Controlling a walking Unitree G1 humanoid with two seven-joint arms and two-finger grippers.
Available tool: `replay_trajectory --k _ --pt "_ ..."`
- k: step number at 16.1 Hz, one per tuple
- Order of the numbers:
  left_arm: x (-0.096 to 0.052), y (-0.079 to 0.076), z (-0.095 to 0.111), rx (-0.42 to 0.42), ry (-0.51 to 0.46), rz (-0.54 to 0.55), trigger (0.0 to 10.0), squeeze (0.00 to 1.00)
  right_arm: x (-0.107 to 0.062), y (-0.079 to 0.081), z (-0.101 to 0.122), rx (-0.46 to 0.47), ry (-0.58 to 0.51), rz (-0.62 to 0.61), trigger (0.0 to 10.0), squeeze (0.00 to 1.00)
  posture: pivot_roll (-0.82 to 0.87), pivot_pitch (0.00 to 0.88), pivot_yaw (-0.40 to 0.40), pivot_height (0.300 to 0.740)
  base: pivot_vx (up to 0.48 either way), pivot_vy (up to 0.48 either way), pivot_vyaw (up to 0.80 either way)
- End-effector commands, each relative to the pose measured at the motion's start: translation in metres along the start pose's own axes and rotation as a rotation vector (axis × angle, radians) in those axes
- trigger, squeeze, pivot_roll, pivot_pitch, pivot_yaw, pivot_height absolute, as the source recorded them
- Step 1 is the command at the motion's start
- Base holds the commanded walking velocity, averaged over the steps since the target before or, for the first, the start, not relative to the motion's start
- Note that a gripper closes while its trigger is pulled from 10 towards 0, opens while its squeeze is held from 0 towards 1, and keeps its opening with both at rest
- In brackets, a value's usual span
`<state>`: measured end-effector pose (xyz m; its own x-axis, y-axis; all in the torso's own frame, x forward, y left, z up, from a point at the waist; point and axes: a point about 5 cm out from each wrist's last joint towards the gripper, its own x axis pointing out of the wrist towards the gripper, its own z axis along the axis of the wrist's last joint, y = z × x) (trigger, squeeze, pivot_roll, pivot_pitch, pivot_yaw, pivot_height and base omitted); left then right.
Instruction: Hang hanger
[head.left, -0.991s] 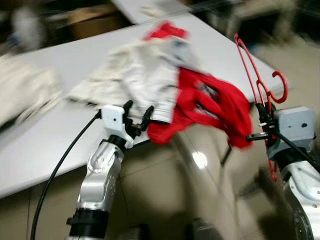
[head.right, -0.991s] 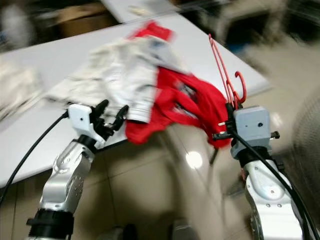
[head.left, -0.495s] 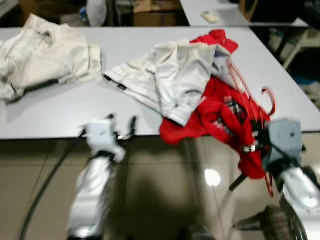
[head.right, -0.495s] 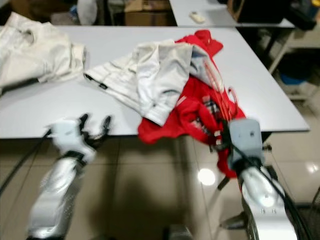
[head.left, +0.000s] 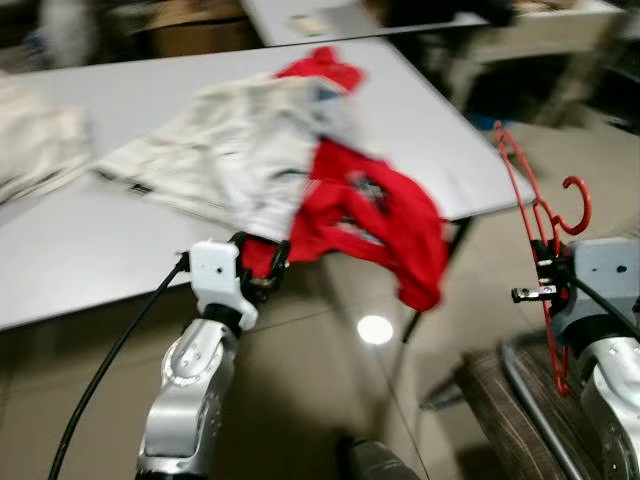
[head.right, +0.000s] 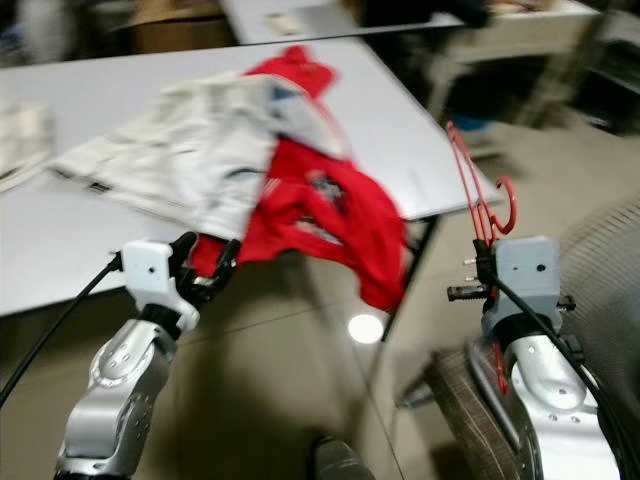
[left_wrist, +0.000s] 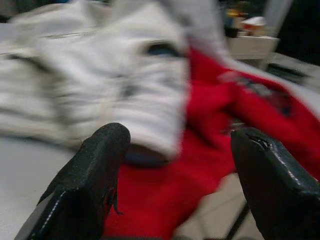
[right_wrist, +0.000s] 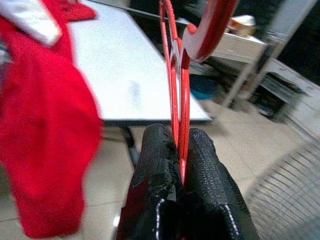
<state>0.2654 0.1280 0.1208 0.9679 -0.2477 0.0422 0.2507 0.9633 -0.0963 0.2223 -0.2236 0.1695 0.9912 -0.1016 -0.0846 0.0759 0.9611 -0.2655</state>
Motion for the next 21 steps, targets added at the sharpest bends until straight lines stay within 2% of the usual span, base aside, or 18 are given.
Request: replay_trajectory --k 1,2,3,5,7,8,10,11,13,14,16,17,21 --pt "0.002 0.005 0.001 0.025 0.011 0.011 10.0 0.0 0.006 0.008 -0.005 0.027 0.044 0.045 10.0 0.0 -0.29 0.132 0.034 0.74 0.0 0.0 0.0" --pt "0.0 0.014 0.008 0.031 -0.016 0.035 10.0 0.0 0.007 0.025 -0.006 0.116 0.033 0.112 10.0 0.0 -0.27 0.143 0.042 0.74 0.36 0.0 0.0" --pt "-0.001 0.019 0.012 0.046 -0.028 0.051 10.0 0.0 0.006 0.035 -0.006 0.139 0.029 0.163 10.0 0.0 -0.26 0.133 0.044 0.74 0.439 0.0 0.0" --pt "0.001 0.024 0.019 0.039 -0.052 0.061 10.0 0.0 0.006 0.044 -0.007 0.155 0.02 0.184 10.0 0.0 -0.23 0.117 0.044 0.74 0.48 0.0 0.0" --pt "0.009 0.034 0.026 0.031 -0.082 0.07 10.0 0.0 0.01 0.056 -0.004 0.219 -0.008 0.164 10.0 0.0 -0.25 0.069 0.06 0.74 0.48 0.0 0.0" --pt "0.014 0.037 0.025 0.027 -0.087 0.063 10.0 0.0 0.011 0.061 -0.001 0.209 -0.018 0.182 10.0 0.0 -0.25 0.053 0.076 0.74 0.48 0.0 0.0" --pt "0.023 0.039 0.026 0.026 -0.083 0.082 10.0 0.0 0.012 0.065 -0.004 0.195 -0.009 0.218 10.0 0.0 -0.23 0.042 0.093 0.74 0.48 0.0 -0.72" --pt "0.027 0.038 0.031 0.011 -0.095 0.084 10.0 0.0 0.013 0.066 0.001 0.201 -0.044 0.237 10.0 0.0 -0.22 0.04 0.095 0.74 0.469 0.0 -0.8" --pt "0.031 0.042 0.033 0.009 -0.101 0.103 10.0 0.0 0.02 0.065 0.006 0.159 -0.078 0.246 10.0 0.0 -0.21 0.044 0.106 0.74 0.442 0.0 0.0" --pt "0.031 0.044 0.033 -0.021 -0.112 0.104 10.0 0.0 0.021 0.063 0.006 0.152 -0.08 0.247 10.0 0.0 -0.21 0.047 0.107 0.74 0.0 0.0 0.0" --pt "0.029 0.042 0.03 -0.035 -0.093 0.036 10.0 0.0 0.019 0.061 0.005 0.145 -0.084 0.242 10.0 0.0 -0.2 0.05 0.106 0.74 0.0 0.0 0.0" --pt "0.025 0.04 0.031 -0.071 -0.104 -0.073 10.0 1.0 0.017 0.062 0.005 0.129 -0.088 0.244 10.0 0.0 -0.21 0.052 0.106 0.74 0.0 0.0 0.0" --pt "0.028 0.042 0.03 -0.002 -0.073 -0.083 10.0 1.0 0.018 0.059 0.005 0.103 -0.089 0.246 10.0 0.0 -0.22 0.047 0.102 0.74 0.0 0.0 0.0"
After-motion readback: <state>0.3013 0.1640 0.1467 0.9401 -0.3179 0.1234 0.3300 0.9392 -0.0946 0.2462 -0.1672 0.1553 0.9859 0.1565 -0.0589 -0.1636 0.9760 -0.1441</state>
